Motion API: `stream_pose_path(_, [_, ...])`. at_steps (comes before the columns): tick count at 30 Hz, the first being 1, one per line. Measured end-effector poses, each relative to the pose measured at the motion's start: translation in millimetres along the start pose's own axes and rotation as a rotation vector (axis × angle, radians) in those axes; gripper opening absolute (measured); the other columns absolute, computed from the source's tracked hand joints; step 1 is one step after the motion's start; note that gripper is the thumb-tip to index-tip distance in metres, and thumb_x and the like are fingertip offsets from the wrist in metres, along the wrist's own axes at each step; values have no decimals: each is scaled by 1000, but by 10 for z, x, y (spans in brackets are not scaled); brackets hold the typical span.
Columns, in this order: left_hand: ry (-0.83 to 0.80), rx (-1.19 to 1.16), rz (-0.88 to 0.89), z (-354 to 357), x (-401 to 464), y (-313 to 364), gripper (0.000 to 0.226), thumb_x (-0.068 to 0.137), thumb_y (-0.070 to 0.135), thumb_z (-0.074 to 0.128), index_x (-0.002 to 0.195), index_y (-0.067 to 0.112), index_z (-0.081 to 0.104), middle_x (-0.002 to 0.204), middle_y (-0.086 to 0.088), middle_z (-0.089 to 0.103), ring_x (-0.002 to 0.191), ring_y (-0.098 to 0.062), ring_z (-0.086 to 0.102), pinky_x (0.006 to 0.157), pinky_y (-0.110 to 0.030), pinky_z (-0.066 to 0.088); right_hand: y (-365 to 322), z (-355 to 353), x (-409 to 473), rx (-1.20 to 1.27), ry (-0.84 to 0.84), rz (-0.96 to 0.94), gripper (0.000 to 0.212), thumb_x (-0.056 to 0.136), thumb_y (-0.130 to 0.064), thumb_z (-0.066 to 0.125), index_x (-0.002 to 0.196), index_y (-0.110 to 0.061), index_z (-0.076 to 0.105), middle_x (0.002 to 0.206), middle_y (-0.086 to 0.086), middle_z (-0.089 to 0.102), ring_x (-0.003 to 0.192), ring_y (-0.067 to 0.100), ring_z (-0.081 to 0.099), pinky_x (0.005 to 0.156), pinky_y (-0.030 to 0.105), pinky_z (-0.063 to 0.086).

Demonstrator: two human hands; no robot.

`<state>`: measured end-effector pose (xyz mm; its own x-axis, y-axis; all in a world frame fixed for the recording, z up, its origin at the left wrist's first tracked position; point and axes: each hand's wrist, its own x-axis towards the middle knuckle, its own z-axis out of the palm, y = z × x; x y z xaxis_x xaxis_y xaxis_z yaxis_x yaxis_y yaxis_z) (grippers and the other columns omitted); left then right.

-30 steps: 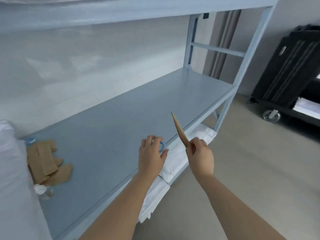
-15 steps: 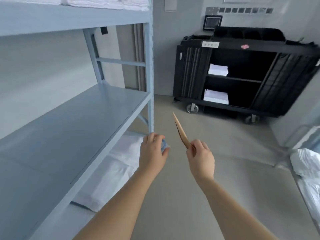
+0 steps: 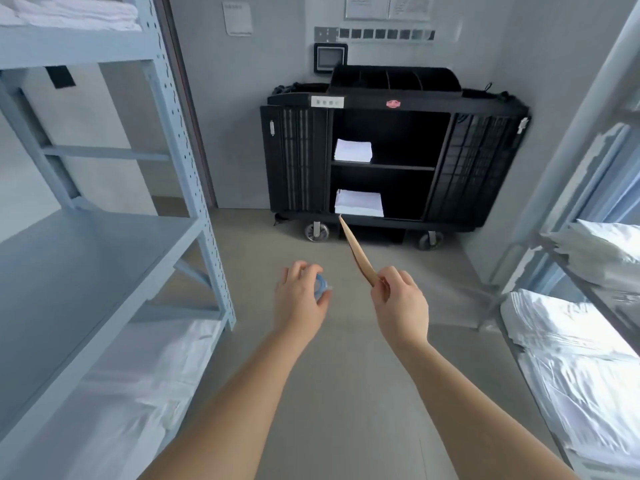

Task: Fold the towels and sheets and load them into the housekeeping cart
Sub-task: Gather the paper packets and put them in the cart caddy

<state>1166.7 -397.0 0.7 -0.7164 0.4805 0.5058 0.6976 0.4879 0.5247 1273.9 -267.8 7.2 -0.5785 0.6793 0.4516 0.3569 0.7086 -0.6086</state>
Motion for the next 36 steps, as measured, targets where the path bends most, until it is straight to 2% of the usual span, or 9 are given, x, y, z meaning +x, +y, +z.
stream_pose_path(8, [-38,-40,22,955,1145,-245,29,82,16,72,108,6,63,112,-8,54,102,-29,48,84,-42,44,527,595,1114,-27,18,41,6,90,-12,53,84,-12,54,76,-1,49,64,24,44,51,31,31])
stream_pose_path(17, [-76,-44,93,1802,3031,-590,32,81,16,73,110,6,63,111,-8,54,102,-28,50,84,-38,45,749,1403,3000,-13,47,107,9,91,-12,51,82,-14,52,76,-3,49,67,23,46,52,31,33])
stream_pose_path(19, [-75,-39,108,1992,3424,-611,32,81,16,73,110,7,63,109,-7,54,100,-28,49,79,-34,44,827,1497,3362,-13,72,140,9,91,-12,51,82,-14,51,76,-1,49,66,24,46,53,32,35])
stream_pose_path(26, [-78,-37,171,2768,4615,-541,33,82,20,74,111,7,64,110,-7,56,98,-27,48,80,-33,43,1300,1763,4556,-40,112,175,10,92,-14,50,83,-12,52,78,0,50,66,24,46,54,34,37])
stream_pose_path(31, [-77,-22,176,3460,5468,-465,32,83,21,73,110,9,63,114,-5,54,99,-27,48,82,-40,46,1773,1977,5539,-38,121,130,10,93,-14,49,83,-12,53,78,0,51,65,23,48,55,35,40])
stream_pose_path(36, [-38,10,165,4155,6464,-239,34,85,27,69,116,15,60,116,-1,52,103,-22,46,86,-36,47,2277,2081,6696,-21,107,98,13,95,-16,49,82,-14,51,75,0,50,64,22,48,52,32,38])
